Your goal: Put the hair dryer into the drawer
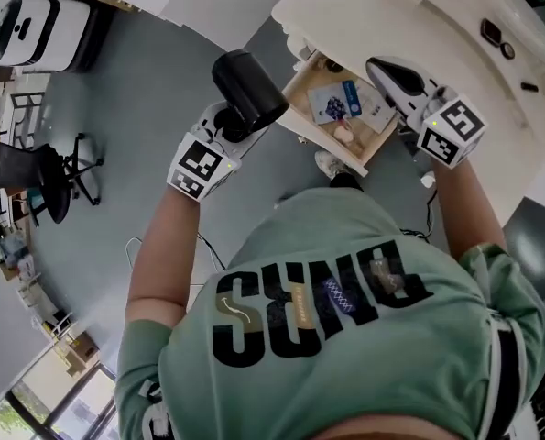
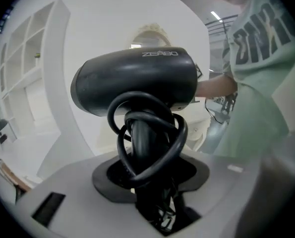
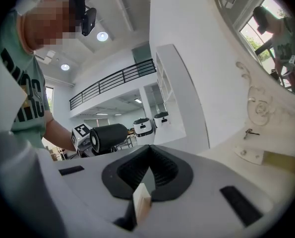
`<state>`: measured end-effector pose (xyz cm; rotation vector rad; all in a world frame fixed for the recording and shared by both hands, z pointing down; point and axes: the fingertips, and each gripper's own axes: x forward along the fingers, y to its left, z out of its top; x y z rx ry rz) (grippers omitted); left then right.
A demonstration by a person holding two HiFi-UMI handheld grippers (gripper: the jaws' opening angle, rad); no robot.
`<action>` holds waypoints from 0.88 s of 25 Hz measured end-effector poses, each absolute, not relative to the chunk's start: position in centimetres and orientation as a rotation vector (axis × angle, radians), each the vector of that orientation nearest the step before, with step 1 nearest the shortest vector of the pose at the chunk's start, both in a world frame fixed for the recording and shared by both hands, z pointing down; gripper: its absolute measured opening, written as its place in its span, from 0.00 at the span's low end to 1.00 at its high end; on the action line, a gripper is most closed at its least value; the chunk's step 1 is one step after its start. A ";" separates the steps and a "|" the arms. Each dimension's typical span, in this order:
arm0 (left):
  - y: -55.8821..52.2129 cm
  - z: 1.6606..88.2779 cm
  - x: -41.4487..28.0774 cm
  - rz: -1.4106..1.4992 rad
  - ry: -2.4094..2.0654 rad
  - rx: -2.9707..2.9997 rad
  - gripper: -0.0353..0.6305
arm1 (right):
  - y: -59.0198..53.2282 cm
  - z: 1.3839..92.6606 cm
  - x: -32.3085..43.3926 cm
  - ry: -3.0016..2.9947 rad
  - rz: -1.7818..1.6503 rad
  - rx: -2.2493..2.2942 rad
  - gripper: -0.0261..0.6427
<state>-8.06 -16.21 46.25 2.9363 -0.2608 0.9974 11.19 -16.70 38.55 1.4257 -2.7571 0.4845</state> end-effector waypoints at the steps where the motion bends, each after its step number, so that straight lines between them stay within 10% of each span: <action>1: -16.1 47.4 -6.7 1.058 -0.183 2.954 0.34 | -16.5 39.0 12.4 -2.744 0.495 1.455 0.03; 22: -11.4 68.9 5.7 2.064 1.142 2.782 0.34 | -9.0 48.7 26.6 -2.513 0.717 1.804 0.03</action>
